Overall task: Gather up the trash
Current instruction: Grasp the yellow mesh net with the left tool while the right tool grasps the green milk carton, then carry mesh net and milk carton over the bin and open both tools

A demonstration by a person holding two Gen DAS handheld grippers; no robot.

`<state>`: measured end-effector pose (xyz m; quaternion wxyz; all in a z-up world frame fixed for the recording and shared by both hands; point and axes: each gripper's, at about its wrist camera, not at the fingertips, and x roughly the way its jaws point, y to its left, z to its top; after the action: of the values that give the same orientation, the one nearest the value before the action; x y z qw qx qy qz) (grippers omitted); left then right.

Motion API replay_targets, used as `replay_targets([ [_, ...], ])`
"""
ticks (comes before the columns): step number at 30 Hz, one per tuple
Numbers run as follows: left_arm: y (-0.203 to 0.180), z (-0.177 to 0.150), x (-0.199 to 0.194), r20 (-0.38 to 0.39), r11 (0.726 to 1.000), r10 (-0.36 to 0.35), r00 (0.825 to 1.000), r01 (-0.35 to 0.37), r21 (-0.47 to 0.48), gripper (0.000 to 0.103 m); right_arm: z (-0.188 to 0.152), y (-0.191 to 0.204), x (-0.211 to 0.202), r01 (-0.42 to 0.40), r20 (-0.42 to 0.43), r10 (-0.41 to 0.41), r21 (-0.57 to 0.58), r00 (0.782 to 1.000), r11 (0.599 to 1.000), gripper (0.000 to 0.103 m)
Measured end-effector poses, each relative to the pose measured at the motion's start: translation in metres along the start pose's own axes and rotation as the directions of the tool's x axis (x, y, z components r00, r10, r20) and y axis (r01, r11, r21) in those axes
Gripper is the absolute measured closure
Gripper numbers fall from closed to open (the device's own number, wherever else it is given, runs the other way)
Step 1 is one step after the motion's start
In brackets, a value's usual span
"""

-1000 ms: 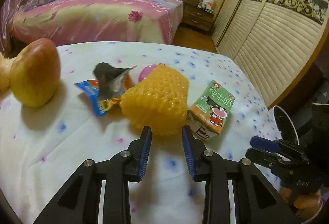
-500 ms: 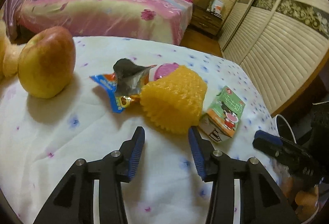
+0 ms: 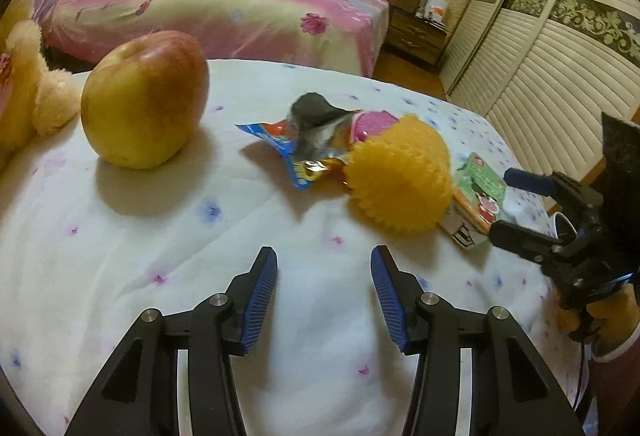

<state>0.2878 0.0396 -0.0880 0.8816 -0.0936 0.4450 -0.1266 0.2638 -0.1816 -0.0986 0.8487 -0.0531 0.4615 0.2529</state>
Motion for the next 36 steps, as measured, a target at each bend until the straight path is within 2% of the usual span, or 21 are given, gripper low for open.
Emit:
replay_targets([
  [3, 0.000, 0.007, 0.002, 0.004, 1.000, 0.004, 1.000, -0.004, -0.003, 0.054, -0.001, -0.006, 0.013, -0.025, -0.039, 0.026, 0.020, 0.999, 0.999, 0.003],
  [4, 0.001, 0.010, 0.003, 0.005, 1.000, 0.004, 1.000, -0.004, -0.003, 0.054, -0.002, -0.007, 0.017, -0.025, -0.052, 0.027, 0.033, 0.998, 0.999, 0.006],
  [5, 0.000, 0.013, 0.004, 0.006, 1.000, 0.001, 1.000, -0.001, -0.003, 0.054, -0.005, -0.010, 0.019, -0.030, -0.054, 0.033, 0.054, 0.998, 0.998, 0.013],
  [7, -0.002, 0.017, 0.007, 0.009, 1.000, -0.006, 1.000, 0.006, 0.000, 0.054, -0.011, -0.014, 0.015, -0.041, -0.036, 0.044, 0.094, 0.998, 0.995, 0.013],
  [12, -0.015, 0.027, 0.016, 0.007, 0.999, -0.029, 1.000, 0.029, 0.025, 0.054, -0.027, -0.025, -0.009, -0.078, 0.016, 0.076, 0.196, 0.997, 0.978, 0.013],
  [14, -0.023, 0.029, 0.021, 0.002, 0.999, -0.032, 1.000, 0.031, 0.036, 0.054, -0.037, -0.027, -0.024, -0.070, 0.031, 0.065, 0.229, 0.997, 0.971, 0.013],
  [17, -0.036, 0.030, 0.025, -0.010, 0.997, -0.072, 0.997, 0.072, 0.038, 0.054, -0.054, -0.031, -0.045, -0.062, 0.054, 0.048, 0.290, 0.997, 0.955, 0.013],
  [21, -0.055, 0.021, 0.022, 0.005, 0.994, -0.088, 0.996, 0.087, 0.071, 0.047, -0.080, -0.037, -0.071, -0.029, 0.075, 0.002, 0.368, 0.997, 0.929, 0.013],
  [23, -0.061, 0.019, 0.026, 0.003, 0.994, -0.077, 0.997, 0.077, 0.083, 0.047, -0.089, -0.041, -0.080, -0.019, 0.084, -0.015, 0.394, 0.996, 0.919, 0.013],
  [26, -0.064, 0.021, 0.036, 0.009, 0.998, -0.016, 1.000, 0.016, 0.062, 0.047, -0.104, -0.044, -0.092, -0.012, 0.091, -0.029, 0.424, 0.995, 0.906, 0.013],
  [31, -0.063, 0.021, 0.049, 0.010, 0.999, 0.022, 1.000, -0.022, 0.036, 0.047, -0.120, -0.046, -0.105, 0.000, 0.095, -0.048, 0.454, 0.994, 0.891, 0.013],
  [32, -0.064, 0.020, 0.051, 0.008, 0.999, 0.025, 1.000, -0.025, 0.037, 0.048, -0.123, -0.046, -0.108, -0.002, 0.099, -0.049, 0.458, 0.994, 0.889, 0.013],
  [34, -0.067, 0.019, 0.053, 0.021, 0.999, 0.015, 1.000, -0.015, 0.040, 0.073, -0.127, -0.045, -0.113, -0.002, 0.108, -0.054, 0.465, 0.993, 0.885, 0.013],
  [36, -0.074, 0.019, 0.057, 0.024, 0.999, -0.004, 1.000, 0.003, 0.051, 0.082, -0.129, -0.044, -0.117, -0.005, 0.114, -0.055, 0.466, 0.992, 0.885, 0.013],
])
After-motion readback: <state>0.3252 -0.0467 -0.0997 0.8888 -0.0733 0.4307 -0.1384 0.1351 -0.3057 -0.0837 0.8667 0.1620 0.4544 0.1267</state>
